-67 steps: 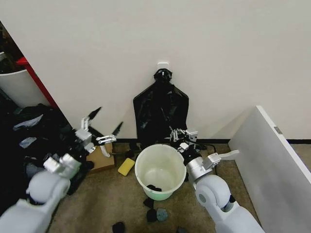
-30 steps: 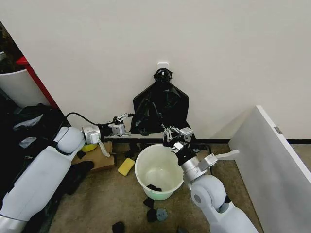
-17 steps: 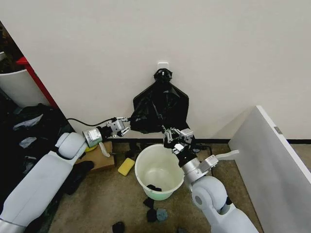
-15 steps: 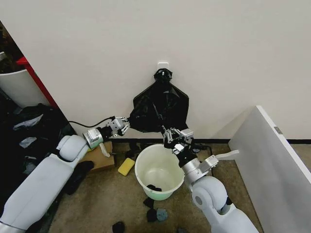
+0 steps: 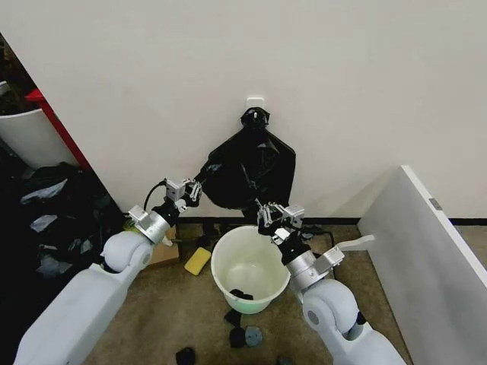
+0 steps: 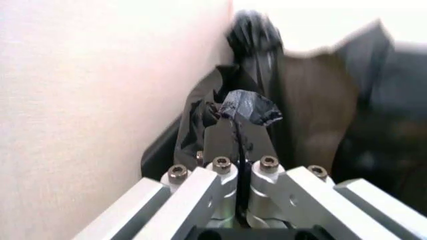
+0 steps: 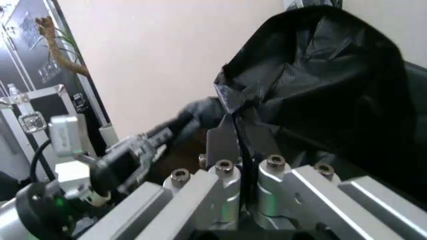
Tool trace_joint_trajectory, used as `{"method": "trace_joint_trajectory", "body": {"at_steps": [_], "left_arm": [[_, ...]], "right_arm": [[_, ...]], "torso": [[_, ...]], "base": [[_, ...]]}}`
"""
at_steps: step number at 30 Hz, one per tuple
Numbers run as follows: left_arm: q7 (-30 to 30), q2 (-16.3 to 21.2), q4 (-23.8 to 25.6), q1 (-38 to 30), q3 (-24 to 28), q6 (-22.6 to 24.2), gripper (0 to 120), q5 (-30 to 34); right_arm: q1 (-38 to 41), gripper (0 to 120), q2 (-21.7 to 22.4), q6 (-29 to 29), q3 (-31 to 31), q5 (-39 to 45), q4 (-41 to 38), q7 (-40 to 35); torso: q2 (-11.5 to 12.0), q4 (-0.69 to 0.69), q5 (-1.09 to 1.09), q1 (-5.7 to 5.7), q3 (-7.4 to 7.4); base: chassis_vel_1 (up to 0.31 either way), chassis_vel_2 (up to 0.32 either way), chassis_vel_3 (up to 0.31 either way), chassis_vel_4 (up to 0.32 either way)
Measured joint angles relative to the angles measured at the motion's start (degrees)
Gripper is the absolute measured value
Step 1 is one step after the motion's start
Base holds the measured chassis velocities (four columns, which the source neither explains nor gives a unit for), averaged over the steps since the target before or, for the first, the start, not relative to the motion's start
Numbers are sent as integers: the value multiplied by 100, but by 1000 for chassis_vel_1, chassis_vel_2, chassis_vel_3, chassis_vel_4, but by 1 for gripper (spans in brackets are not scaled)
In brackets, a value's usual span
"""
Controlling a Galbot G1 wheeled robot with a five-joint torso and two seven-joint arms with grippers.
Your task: Place the garbage bag over the trash bin.
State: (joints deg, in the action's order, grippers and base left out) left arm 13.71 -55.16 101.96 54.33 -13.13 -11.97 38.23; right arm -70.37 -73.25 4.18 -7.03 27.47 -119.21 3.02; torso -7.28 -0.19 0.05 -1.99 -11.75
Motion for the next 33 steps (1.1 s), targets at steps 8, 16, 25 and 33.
{"method": "trace_joint_trajectory", "body": {"at_steps": [8,16,25,33], "left_arm": [[-311,-826,885,850,-765,18,0,732],[-803,-1068,1728,1804,-1054,-136,0,312],[-1462,-1088,2322,2718,-1086,-311,0,-727],[-1723,-961,2705,3145,-1159,-388,0,-1257]], "right_arm": [[-330,0,141,125,93,528,-423,-418],[-1194,0,734,34,188,1252,-1736,-1491],[-1949,0,1175,207,394,1094,-2307,-2007],[-2513,0,1495,366,411,772,-2438,-2199]], "torso": [[0,1,0,0,0],[-1,1,-2,1,1],[-1,1,0,1,1],[-1,0,-1,0,0]], "base": [[0,0,0,0],[0,0,0,0],[0,0,0,0],[0,0,0,0]]}}
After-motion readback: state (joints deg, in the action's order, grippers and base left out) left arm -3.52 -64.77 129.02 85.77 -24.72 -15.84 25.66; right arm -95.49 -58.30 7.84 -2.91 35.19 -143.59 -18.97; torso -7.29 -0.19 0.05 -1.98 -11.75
